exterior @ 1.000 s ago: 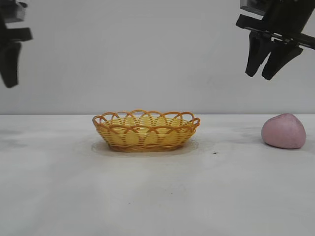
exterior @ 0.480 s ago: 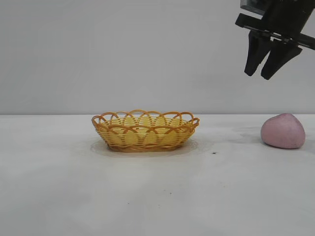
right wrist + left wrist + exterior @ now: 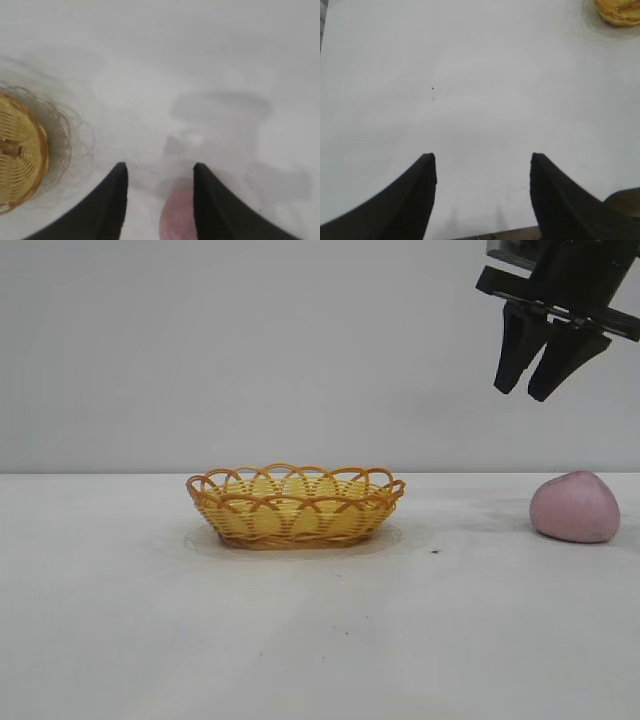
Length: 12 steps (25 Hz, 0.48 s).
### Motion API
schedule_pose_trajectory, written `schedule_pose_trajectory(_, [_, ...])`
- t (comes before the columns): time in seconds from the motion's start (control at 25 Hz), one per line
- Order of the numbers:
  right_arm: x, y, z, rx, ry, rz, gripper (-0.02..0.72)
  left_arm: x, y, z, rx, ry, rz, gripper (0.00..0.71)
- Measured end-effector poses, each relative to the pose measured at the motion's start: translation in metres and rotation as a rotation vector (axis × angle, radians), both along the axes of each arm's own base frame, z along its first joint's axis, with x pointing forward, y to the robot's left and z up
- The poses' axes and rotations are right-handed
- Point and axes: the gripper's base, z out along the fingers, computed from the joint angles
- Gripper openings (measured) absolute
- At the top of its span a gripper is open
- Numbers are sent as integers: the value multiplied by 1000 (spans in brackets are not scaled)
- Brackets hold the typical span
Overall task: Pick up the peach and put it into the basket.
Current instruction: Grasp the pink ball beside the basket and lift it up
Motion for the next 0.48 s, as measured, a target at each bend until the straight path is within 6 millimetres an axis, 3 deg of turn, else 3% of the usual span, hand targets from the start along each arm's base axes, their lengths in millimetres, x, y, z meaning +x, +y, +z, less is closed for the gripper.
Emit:
schedule_pose_trajectory(0.12, [0, 0, 0, 2, 0, 5, 260, -11, 0, -8, -11, -30, 9, 366])
schedule_pose_trajectory(0.48, [-2, 1, 0, 6, 20, 19, 260, -9, 3, -15, -35, -43, 62, 366])
